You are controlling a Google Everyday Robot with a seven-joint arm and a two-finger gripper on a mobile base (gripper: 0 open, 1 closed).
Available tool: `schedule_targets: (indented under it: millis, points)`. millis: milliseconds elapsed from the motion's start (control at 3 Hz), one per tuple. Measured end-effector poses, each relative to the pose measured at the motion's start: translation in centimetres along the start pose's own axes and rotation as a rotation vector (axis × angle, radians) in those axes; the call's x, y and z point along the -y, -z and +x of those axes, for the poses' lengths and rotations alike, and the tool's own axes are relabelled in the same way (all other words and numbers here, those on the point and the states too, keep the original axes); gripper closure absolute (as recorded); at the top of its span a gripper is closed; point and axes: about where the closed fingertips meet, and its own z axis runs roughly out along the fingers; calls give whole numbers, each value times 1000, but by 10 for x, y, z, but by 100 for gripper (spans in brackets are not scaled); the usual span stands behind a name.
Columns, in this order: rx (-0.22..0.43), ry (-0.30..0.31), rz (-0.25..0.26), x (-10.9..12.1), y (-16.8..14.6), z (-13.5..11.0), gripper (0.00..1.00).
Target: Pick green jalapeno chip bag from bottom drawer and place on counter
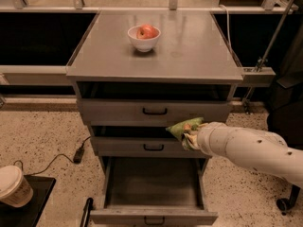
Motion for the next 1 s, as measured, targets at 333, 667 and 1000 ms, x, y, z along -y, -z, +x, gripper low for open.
schedule_targets:
  millis: [333, 667, 1000]
  points:
    - [28, -1, -1, 2, 8, -18, 100]
    - [106, 40, 27, 25, 52, -83, 100]
    - [238, 129, 111, 60, 120, -182, 100]
